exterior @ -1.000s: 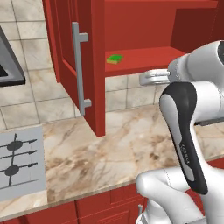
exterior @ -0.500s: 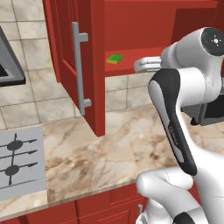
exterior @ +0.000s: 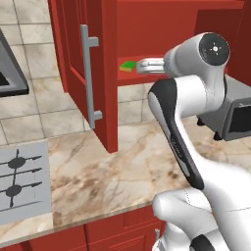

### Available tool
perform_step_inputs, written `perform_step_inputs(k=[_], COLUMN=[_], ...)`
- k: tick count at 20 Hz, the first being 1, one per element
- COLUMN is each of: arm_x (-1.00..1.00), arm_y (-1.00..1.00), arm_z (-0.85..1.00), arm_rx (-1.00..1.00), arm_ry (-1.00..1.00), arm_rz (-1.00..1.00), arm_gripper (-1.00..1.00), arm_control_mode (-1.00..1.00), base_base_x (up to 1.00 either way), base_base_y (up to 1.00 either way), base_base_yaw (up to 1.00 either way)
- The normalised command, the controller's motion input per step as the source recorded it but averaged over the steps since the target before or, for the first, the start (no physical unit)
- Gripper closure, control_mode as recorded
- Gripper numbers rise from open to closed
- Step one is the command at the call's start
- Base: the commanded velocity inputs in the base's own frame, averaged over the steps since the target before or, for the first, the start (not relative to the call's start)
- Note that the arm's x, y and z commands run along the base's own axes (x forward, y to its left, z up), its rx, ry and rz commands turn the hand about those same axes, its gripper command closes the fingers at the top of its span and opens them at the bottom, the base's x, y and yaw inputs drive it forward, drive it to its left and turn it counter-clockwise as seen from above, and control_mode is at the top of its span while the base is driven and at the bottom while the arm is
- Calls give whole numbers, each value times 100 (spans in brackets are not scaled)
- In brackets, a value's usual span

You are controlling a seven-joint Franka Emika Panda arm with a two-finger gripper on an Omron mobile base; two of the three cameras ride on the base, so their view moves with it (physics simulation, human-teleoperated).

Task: Locate and retrieve the sponge and soap dispenser from the cabinet. Place them next to the sink.

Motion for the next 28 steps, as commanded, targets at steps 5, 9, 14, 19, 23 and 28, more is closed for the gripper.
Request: perform_step_inputs(k=[5,9,14,19,23,28], arm_x=[49,56,40,-3,-14,-3], arm_y=[1,5,21,3,-3,-20], arm_z=[12,35,4,-30,-27,-29], arm_rx=[-7,-14,-7,1,0,1], arm_ry=[20,41,19,-20,-36,-30], arm_rz=[-7,-9,-6,-5,-4,-8], arm_gripper=[-100,-100,-100,-100,-100,-100], arm_control_mode=[-100,-100,-100,-100,-100,-100], base_base_x=[0,0,0,0,0,0], base_base_y=[0,0,0,0,0,0], base_base_yaw=[0,0,0,0,0,0])
